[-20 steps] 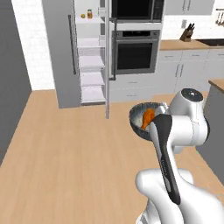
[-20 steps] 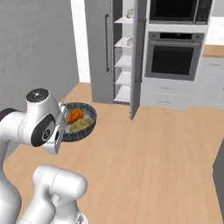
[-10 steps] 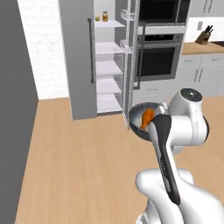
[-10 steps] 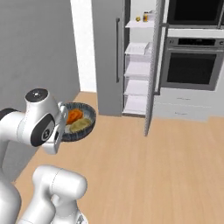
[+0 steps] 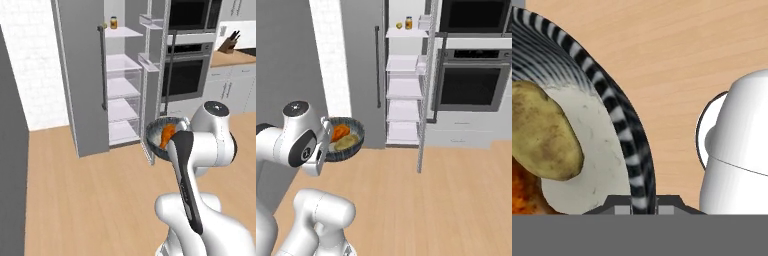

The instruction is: Pick the chicken drumstick and potato from their plates and place them in the bowl. Then put the bowl in the fridge.

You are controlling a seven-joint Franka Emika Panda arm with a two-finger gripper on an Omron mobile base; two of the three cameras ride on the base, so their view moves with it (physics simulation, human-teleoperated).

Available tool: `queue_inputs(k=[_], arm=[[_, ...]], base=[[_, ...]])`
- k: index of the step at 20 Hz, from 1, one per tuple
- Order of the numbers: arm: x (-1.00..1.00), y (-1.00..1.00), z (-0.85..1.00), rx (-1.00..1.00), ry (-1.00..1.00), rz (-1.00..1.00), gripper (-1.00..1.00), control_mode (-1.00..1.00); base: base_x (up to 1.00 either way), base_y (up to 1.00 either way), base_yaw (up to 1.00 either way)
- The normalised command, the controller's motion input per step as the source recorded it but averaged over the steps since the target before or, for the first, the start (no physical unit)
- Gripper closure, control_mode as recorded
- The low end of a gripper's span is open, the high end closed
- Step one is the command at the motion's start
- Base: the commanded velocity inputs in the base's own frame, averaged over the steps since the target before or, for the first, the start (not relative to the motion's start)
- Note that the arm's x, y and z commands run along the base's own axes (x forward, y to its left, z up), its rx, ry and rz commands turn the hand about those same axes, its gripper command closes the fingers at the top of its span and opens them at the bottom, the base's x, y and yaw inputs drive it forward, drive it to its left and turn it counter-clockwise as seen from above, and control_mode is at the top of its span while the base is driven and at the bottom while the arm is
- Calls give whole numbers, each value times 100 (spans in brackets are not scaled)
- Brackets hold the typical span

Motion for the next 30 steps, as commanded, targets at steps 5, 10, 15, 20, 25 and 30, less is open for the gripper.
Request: queue_inputs(k=[5, 10, 15, 20, 25, 30], arm=[[0, 0, 0, 0, 0, 0, 100, 100], [0, 0, 0, 0, 0, 0, 100, 100], [0, 0, 0, 0, 0, 0, 100, 100], [0, 0, 0, 0, 0, 0, 100, 100], [0, 0, 0, 0, 0, 0, 100, 100], [0, 0, 0, 0, 0, 0, 100, 100]], base=[[100, 41, -27], [83, 65, -8], [94, 15, 0], [100, 0, -1], [92, 0, -3], [60, -11, -11]])
